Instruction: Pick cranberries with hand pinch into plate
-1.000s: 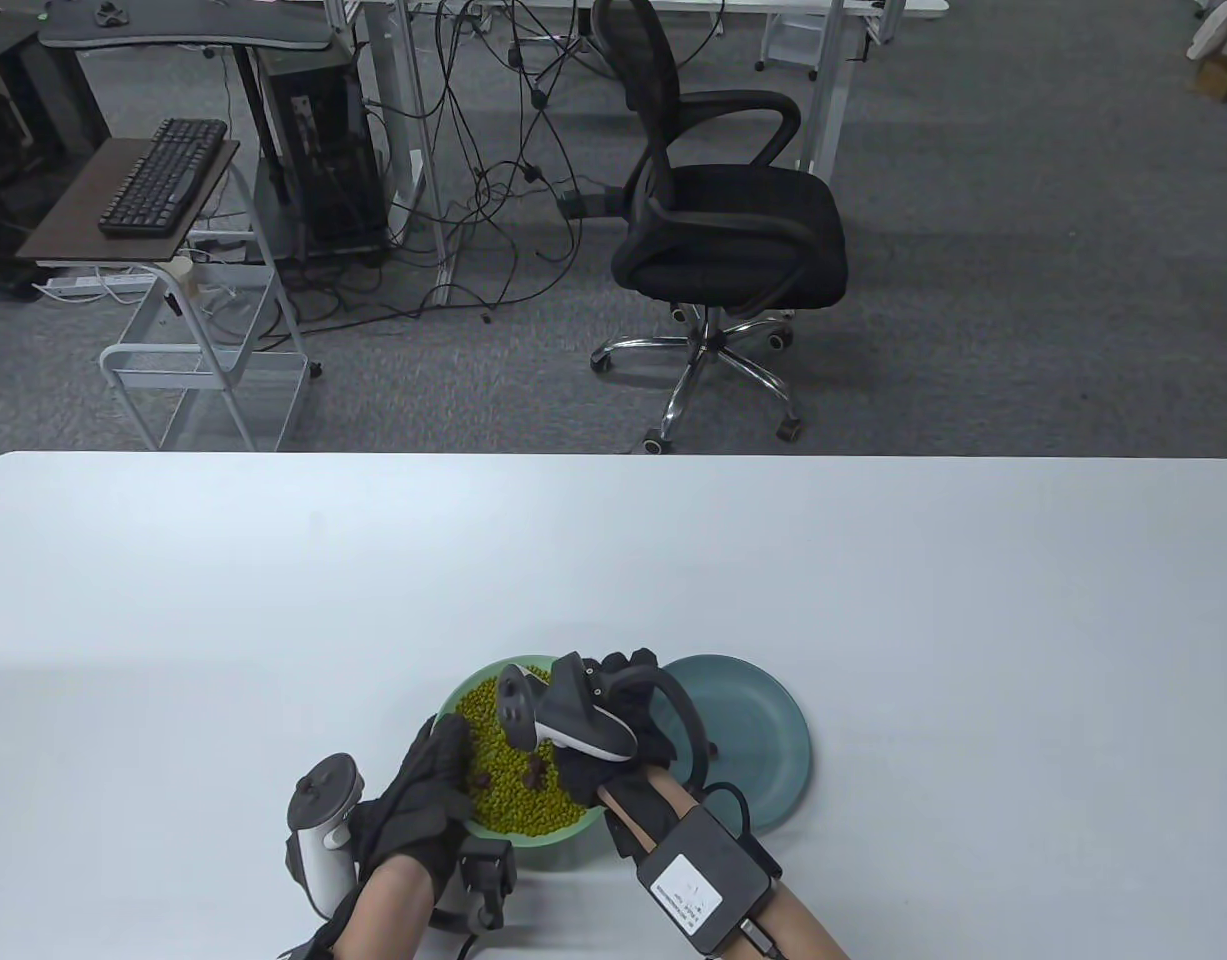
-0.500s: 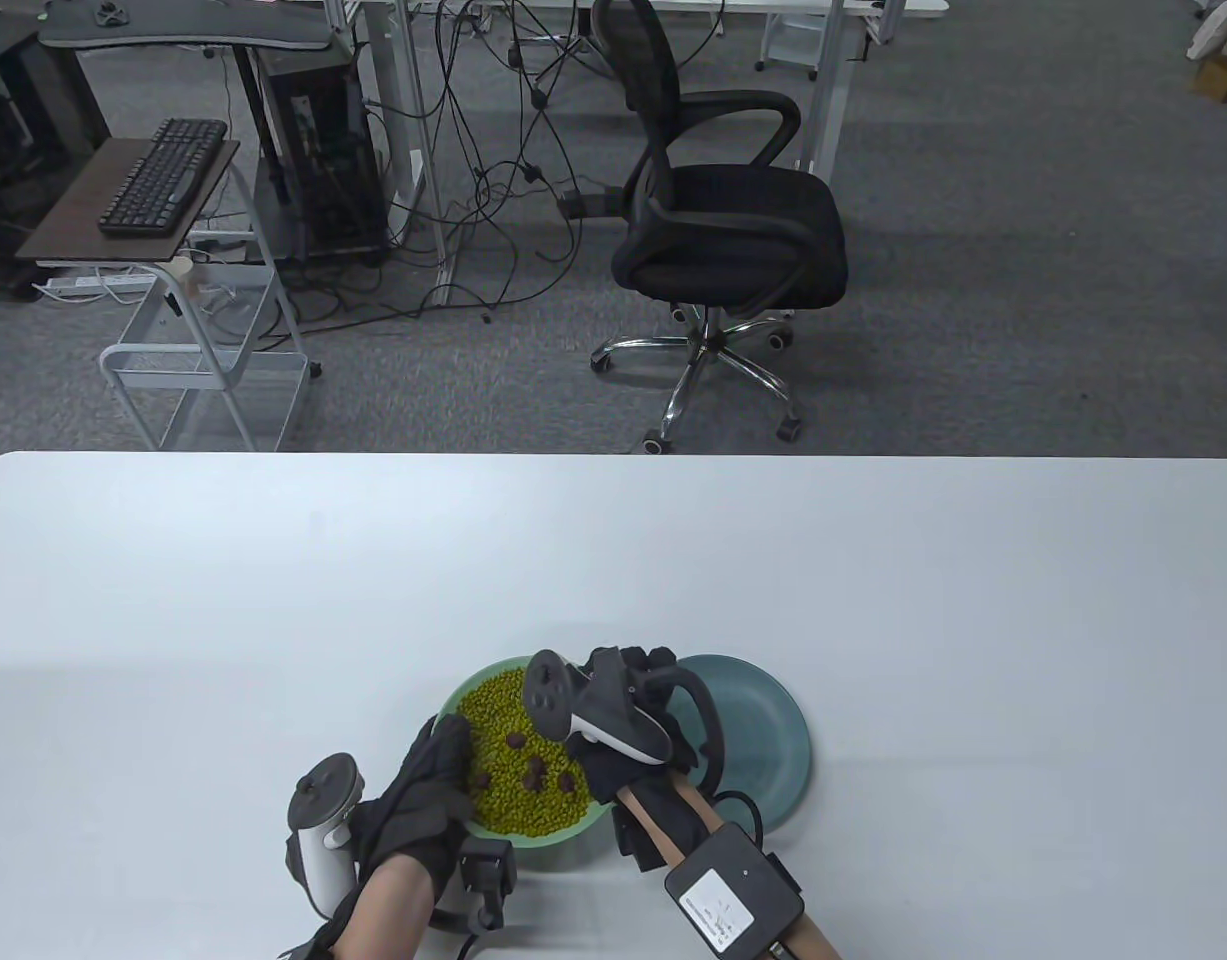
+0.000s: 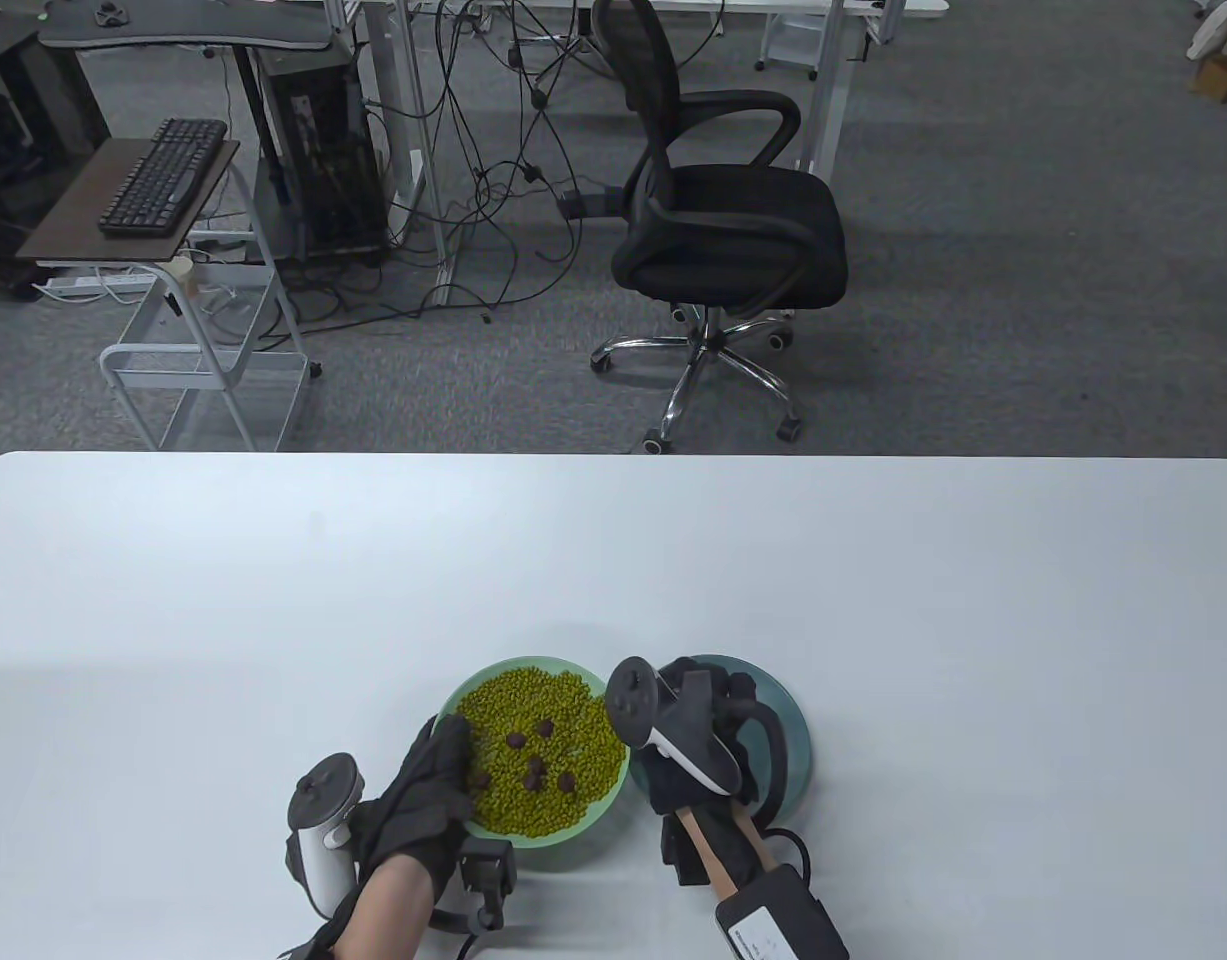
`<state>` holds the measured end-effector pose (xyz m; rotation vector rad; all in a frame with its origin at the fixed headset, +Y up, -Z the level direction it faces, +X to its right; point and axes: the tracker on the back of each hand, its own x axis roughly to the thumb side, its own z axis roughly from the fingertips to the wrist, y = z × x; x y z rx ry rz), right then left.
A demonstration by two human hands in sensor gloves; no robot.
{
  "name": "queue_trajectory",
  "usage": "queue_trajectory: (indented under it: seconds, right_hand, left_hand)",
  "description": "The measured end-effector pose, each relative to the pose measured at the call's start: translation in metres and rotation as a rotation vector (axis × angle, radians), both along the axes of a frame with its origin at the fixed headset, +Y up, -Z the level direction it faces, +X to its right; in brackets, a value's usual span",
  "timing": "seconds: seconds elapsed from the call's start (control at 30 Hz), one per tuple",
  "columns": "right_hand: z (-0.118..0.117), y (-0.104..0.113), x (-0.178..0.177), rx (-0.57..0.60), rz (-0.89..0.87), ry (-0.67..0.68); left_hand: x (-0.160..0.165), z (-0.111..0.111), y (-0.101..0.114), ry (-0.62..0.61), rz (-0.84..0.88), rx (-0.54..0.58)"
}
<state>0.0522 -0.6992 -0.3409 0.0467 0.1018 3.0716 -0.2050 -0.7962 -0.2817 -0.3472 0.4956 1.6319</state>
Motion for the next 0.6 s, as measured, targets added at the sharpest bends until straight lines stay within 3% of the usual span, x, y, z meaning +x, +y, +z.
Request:
queue_trajectory:
  seconds: [0.23, 0.6]
  right_hand:
    - [-0.01, -0.023, 0.018, -0.076, 0.005, -0.051]
    - [-0.015, -0.041, 0.028, -0.102, 0.012, -0.091]
  left_hand:
    - [0.0, 0.0, 0.0, 0.0, -0.003, 0.001]
    - [0.0, 0.0, 0.0, -0.003, -0.004, 0.002]
